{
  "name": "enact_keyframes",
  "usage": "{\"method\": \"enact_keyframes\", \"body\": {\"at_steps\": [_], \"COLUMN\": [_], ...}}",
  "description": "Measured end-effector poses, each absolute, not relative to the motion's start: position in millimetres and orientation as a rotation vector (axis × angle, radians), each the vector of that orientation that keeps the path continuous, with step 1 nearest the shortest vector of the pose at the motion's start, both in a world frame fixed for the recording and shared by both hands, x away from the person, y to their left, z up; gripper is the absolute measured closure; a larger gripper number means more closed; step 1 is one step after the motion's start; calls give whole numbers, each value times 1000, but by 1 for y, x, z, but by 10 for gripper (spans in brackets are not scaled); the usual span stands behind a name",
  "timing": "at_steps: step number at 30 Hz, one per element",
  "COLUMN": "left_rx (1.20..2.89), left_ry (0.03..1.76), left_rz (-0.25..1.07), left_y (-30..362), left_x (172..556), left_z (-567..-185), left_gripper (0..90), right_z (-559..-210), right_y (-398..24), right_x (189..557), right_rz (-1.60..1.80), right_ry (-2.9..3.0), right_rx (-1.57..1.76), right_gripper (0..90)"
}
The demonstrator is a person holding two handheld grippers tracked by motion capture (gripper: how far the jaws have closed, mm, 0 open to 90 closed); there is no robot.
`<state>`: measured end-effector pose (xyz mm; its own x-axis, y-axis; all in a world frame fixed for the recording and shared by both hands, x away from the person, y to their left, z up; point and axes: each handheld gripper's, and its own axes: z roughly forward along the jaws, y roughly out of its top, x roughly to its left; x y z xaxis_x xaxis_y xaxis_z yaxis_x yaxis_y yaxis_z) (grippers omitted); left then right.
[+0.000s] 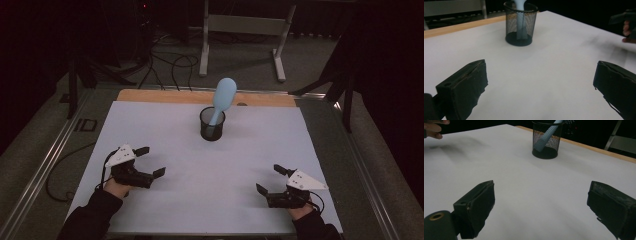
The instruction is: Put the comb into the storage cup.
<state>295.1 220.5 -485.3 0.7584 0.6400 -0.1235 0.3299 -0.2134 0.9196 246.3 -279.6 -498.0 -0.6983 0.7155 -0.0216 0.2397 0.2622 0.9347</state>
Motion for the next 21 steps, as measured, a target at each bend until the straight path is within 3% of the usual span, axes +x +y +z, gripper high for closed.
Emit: {"method": "enact_keyframes", "body": {"at_steps": [21], "left_rx": [1843], "left_ry": [859], "left_rz": [440], "left_y": [262], "left_x": [265], "left_z": [-501], "left_gripper": [0], "right_z": [-499], "right_y": [-282], "right_x": [247], "right_rz": [1425], "right_ry": [2094], "right_rx": [877], "right_gripper": [77]}}
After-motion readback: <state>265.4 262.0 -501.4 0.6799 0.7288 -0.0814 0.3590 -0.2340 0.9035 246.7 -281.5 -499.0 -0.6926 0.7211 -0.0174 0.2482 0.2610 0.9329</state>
